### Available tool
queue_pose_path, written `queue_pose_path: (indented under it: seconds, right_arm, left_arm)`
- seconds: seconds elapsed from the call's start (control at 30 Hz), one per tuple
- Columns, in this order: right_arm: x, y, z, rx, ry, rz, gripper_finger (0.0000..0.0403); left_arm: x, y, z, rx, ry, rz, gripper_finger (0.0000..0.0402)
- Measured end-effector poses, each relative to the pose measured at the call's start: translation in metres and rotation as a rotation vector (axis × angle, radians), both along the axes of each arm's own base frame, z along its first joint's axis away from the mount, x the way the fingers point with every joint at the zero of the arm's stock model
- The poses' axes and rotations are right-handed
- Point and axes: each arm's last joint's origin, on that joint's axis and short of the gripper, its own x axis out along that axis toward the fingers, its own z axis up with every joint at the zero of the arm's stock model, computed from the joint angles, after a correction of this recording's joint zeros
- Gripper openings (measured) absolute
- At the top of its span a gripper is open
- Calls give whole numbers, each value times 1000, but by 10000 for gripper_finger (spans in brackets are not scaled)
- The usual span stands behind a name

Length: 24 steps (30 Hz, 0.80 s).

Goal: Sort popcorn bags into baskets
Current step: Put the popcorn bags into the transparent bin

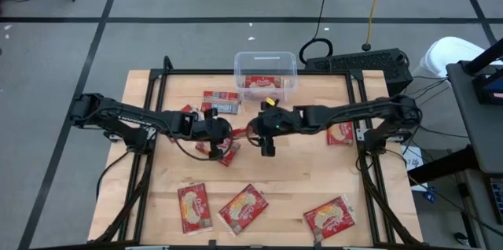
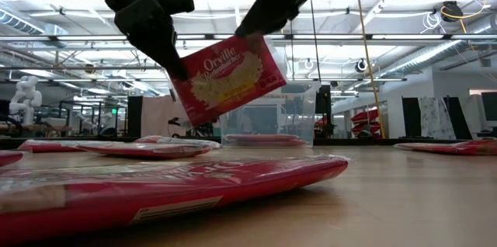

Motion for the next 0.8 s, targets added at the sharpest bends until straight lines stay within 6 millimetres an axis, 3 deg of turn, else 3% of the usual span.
queue_pose_path:
  seconds: [0.2,0.47,0.53,0.67,0.8]
  right_arm:
    - [5,-6,-14,-30,50,18,158]
    - [6,-8,-15,-67,58,44,24]
    - [5,-9,-15,-69,65,42,11]
    - [1,-16,-18,-66,119,22,29]
    - [-12,-24,-5,-56,127,-10,34]
  left_arm:
    - [0,0,0,6,-1,1,32]
    - [0,1,0,10,-11,36,43]
    - [1,-1,1,34,-26,44,64]
    - [2,-7,4,125,-72,99,135]
    - [0,-9,5,193,-95,221,209]
